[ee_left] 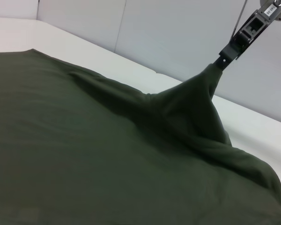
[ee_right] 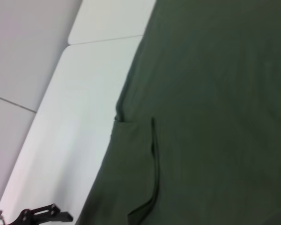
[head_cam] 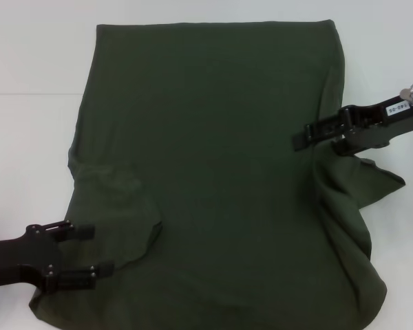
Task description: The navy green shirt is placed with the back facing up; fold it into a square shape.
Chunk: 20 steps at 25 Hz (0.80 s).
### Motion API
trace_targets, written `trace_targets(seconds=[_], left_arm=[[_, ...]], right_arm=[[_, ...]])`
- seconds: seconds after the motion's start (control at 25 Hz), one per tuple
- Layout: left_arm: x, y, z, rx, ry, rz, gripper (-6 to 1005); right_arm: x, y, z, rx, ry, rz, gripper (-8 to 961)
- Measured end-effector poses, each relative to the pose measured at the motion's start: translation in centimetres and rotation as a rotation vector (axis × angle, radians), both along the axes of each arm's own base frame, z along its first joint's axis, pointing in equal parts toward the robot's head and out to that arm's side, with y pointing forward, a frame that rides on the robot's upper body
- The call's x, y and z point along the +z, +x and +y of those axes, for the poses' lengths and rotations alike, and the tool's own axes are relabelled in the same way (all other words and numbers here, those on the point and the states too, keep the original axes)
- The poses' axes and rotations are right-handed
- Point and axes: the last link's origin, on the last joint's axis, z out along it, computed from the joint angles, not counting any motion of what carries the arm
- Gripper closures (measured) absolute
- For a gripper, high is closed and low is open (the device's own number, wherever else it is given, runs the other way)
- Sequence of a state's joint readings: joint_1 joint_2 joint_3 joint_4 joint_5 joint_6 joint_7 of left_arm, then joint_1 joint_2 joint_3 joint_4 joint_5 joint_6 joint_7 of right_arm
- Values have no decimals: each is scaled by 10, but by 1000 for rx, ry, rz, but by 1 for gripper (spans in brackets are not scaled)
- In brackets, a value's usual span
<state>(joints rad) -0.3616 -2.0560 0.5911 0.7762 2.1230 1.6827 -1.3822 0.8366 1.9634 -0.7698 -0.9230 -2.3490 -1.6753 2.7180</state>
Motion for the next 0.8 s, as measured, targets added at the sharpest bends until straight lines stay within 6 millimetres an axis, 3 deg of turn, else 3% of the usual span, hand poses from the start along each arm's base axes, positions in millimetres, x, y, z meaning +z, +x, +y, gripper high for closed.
trace_targets(seconds=[0.12,0.4,0.8], left_arm=[[0,0,0,2,1,-1,112],[0,0,-1,2,-2,-2,112],[-1,0,-2,3,-5,-8,111]], right_arm=[[4,0,0,1,7,0,146],[10,-24,-4,64,-25,29,147],[18,17,3,-28,40,-231,149]])
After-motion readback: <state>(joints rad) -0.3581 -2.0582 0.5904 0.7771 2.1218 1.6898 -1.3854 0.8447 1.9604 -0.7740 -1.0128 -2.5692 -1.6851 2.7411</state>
